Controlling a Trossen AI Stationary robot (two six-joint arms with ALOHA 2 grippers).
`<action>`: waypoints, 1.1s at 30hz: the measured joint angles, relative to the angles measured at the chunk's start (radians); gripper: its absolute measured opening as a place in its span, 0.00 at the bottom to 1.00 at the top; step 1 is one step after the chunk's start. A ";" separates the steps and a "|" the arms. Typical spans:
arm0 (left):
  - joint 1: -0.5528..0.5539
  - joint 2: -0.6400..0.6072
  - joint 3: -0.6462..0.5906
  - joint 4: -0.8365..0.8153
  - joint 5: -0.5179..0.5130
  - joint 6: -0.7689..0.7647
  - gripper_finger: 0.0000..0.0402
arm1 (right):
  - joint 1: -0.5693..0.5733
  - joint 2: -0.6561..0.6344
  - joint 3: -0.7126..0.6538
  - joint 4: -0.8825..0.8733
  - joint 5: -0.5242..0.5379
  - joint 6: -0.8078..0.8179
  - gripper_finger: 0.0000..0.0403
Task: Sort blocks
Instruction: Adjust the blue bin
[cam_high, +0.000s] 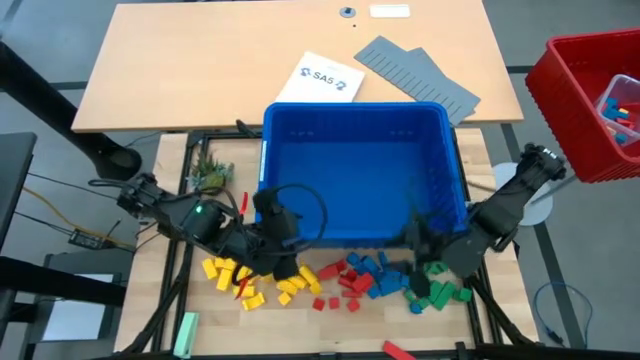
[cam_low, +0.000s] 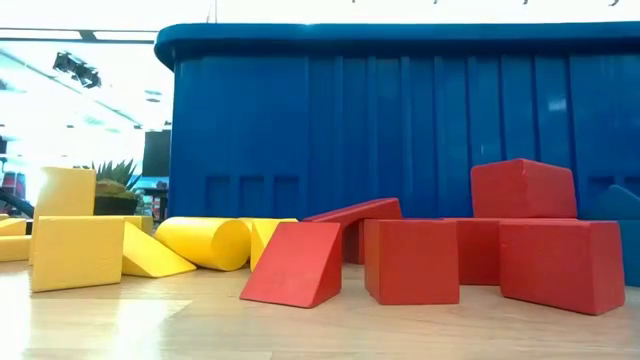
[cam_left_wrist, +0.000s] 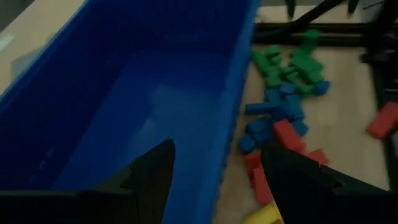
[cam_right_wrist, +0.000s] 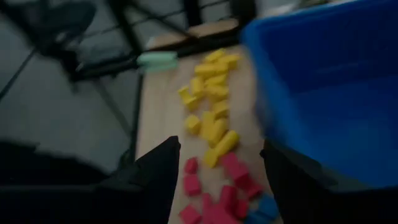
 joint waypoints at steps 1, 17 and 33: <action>0.011 -0.005 0.000 -0.023 -0.004 -0.022 0.62 | 0.000 -0.019 0.000 -0.017 0.029 0.013 0.54; 0.270 -0.173 -0.084 -0.396 -0.213 -0.320 0.62 | -0.408 -0.261 0.000 -0.719 0.407 0.301 0.47; 0.705 -0.411 -0.584 0.192 0.200 -0.139 0.62 | -1.142 -0.306 0.000 -0.901 0.092 -0.030 0.47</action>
